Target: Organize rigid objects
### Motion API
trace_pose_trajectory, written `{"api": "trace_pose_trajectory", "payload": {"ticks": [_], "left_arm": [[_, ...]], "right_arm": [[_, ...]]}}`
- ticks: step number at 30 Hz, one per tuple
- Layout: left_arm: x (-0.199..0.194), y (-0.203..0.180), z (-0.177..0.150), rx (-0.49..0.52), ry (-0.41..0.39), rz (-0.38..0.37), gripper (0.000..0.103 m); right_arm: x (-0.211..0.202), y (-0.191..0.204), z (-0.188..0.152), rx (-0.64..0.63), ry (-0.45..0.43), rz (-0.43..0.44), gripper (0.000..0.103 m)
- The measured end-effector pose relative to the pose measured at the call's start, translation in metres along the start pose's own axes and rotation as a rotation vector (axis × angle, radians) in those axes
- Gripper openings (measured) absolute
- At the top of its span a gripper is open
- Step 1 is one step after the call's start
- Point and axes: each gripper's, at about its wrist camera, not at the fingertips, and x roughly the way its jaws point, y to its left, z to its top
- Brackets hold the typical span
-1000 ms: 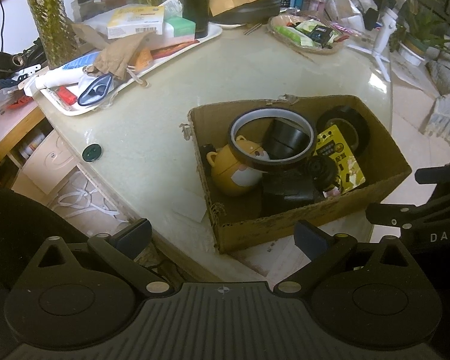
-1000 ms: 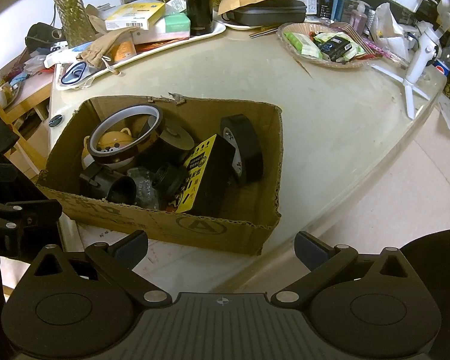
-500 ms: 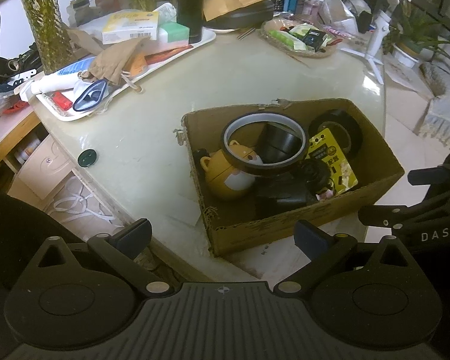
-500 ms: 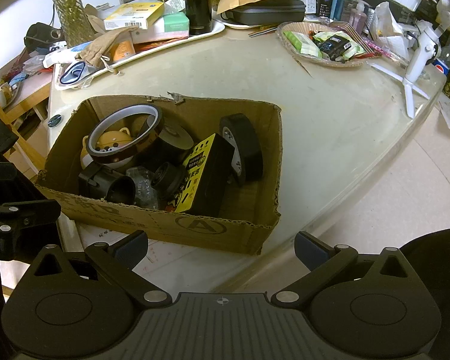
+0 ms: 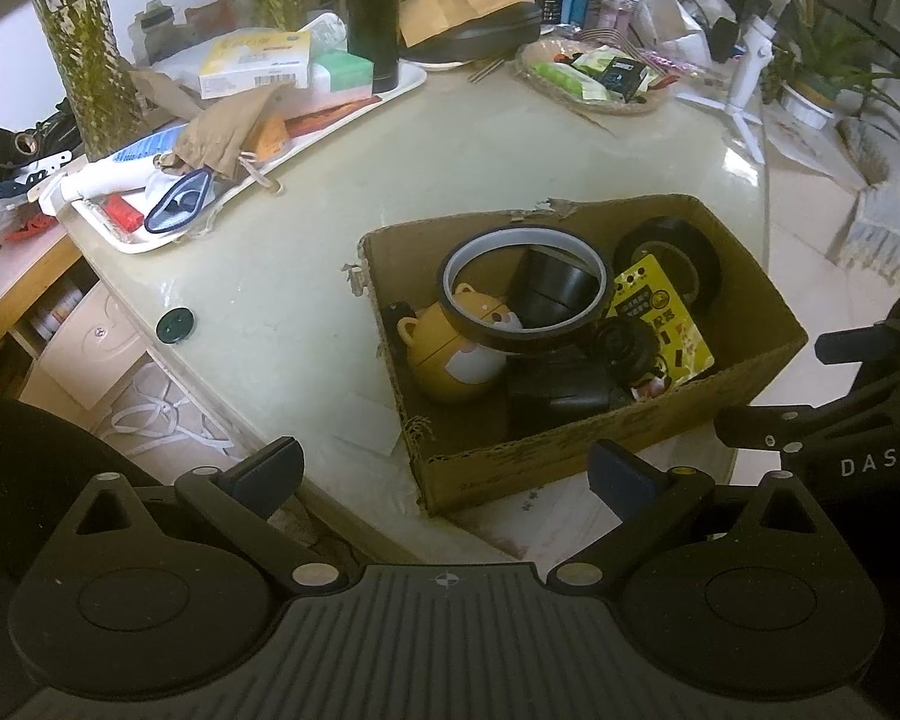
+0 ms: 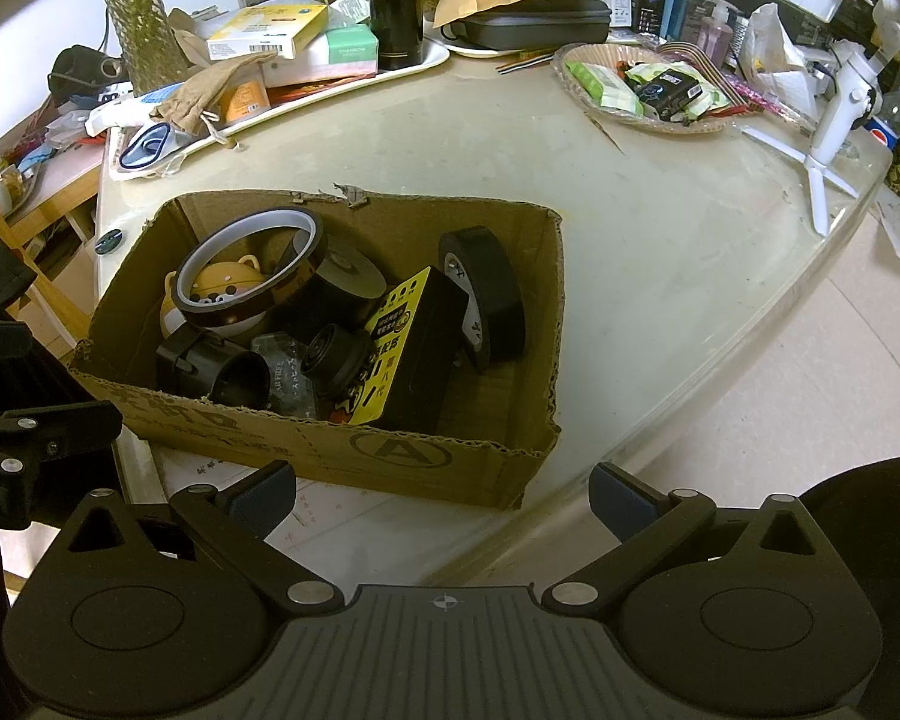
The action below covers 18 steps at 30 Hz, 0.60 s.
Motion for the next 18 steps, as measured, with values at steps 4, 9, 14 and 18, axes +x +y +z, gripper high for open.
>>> {"api": "trace_pose_trajectory", "payload": {"ticks": [4,9,14,18], "left_arm": [[0.0003,0.0002,0.0000,0.002,0.002,0.002,0.103],[0.0003,-0.0001,-0.0001,0.001,0.003,0.003,0.103],[0.0003,0.0009,-0.0004,-0.003,0.005,0.003,0.103],[0.0006,0.0013,-0.0005,-0.005,0.006,0.003,0.103]], "right_arm": [[0.0005,-0.0001,-0.0003,0.001,0.000,0.000,0.103],[0.0004,-0.0001,-0.0003,0.001,0.001,0.000,0.103],[0.0004,0.0001,-0.0001,0.001,0.000,0.000,0.103],[0.0006,0.0000,-0.0005,0.000,0.001,0.000,0.103]]}}
